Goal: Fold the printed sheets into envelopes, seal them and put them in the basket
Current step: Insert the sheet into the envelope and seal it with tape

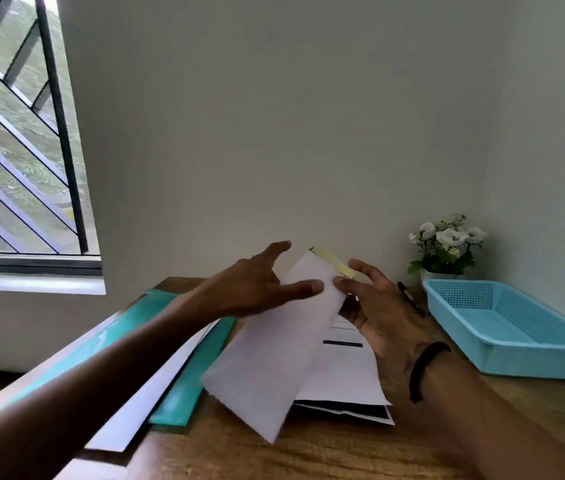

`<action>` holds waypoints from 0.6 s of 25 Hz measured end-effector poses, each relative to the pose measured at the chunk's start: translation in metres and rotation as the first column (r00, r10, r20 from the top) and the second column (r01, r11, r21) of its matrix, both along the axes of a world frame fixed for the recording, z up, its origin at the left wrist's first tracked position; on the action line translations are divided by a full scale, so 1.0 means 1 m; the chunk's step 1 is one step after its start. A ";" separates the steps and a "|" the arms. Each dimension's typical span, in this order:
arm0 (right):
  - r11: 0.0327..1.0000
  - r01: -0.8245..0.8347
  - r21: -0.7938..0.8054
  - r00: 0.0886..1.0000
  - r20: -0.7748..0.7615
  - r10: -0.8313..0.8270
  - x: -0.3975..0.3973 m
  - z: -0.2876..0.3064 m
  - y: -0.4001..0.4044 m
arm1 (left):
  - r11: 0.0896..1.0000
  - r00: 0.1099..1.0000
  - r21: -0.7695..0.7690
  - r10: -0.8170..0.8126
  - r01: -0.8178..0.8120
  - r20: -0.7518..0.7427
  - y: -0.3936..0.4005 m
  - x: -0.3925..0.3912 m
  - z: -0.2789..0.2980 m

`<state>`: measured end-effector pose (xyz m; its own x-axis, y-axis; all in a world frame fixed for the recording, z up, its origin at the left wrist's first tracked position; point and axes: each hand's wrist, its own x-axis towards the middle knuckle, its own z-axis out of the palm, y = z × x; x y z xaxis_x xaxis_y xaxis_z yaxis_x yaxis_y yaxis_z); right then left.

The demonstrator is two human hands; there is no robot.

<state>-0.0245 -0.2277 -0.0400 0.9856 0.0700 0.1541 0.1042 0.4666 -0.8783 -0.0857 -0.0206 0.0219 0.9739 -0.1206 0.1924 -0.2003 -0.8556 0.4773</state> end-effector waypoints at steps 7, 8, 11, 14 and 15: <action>0.963 -0.090 -0.256 0.992 -0.110 0.064 0.009 -0.011 -0.003 | 0.689 0.995 -0.725 -0.057 -0.023 -0.085 -0.021 0.034 -0.046; 0.957 -0.079 -0.280 0.993 -0.102 0.053 0.010 -0.011 -0.004 | 0.664 0.997 -0.748 -0.060 -0.003 -0.057 -0.021 0.034 -0.054; 0.950 -0.071 -0.304 0.995 -0.088 0.046 0.008 -0.013 -0.003 | 0.649 1.000 -0.760 -0.013 0.029 0.027 -0.018 0.038 -0.076; 0.946 -0.072 -0.315 0.996 -0.063 0.055 0.007 -0.013 -0.001 | 0.853 0.977 -0.522 0.111 0.001 0.182 -0.017 0.041 -0.088; 0.946 -0.074 -0.315 0.997 -0.057 0.059 0.004 -0.010 -0.001 | 0.906 0.959 -0.422 0.132 -0.015 0.251 -0.017 0.041 -0.087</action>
<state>-0.0208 -0.2284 -0.0504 0.9826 0.1731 0.0677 0.0382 0.1683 -0.9850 -0.0452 -0.0380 -0.0649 0.8813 0.0965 0.4626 -0.3147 -0.6105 0.7268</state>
